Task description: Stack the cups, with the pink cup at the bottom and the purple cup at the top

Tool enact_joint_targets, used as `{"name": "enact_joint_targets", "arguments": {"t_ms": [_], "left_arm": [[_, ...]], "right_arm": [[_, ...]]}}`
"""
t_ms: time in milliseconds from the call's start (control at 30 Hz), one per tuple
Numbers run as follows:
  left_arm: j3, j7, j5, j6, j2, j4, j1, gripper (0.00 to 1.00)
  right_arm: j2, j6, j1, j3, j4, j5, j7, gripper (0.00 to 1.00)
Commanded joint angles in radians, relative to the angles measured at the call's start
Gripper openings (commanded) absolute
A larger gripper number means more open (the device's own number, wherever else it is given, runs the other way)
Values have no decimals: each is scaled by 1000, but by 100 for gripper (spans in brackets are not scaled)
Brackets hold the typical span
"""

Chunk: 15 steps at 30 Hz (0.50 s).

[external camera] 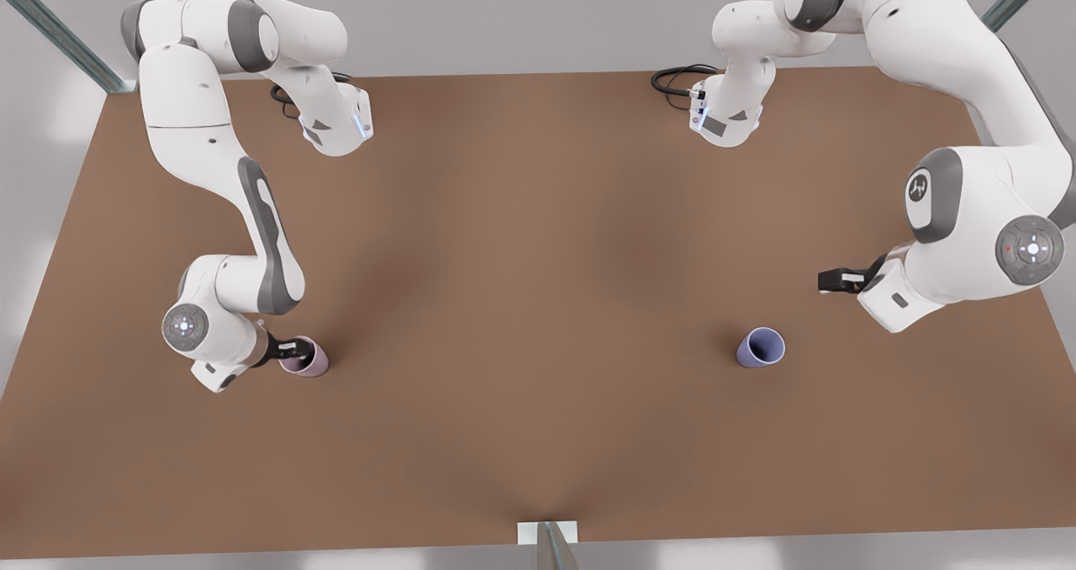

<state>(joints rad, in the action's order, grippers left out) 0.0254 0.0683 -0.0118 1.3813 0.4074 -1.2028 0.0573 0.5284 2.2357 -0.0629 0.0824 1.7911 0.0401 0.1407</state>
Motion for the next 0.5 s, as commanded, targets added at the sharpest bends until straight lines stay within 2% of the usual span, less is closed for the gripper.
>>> {"name": "enact_joint_targets", "arguments": {"t_ms": [0, 33, 167, 267, 333, 467], "left_arm": [[1, 4, -1, -2, 1, 0, -1, 100], [1, 4, -1, -2, 1, 0, -1, 100], [-1, 4, -1, -4, 1, 0, -2, 100], [1, 4, -1, -4, 4, 0, -2, 100], [1, 4, -1, -4, 4, 0, -2, 100], [1, 2, -1, -4, 4, 0, -2, 100]], "right_arm": [[-1, 35, 0, 0, 2, 1, 28, 85], [-1, 35, 2, -1, 11, 1, 28, 80], [8, 105, 2, -1, 59, 3, 30, 77], [16, 107, 0, -1, 59, 20, 30, 68], [19, 107, 0, -1, 56, 20, 30, 58], [19, 111, 0, -3, 54, 21, 30, 48]]}}
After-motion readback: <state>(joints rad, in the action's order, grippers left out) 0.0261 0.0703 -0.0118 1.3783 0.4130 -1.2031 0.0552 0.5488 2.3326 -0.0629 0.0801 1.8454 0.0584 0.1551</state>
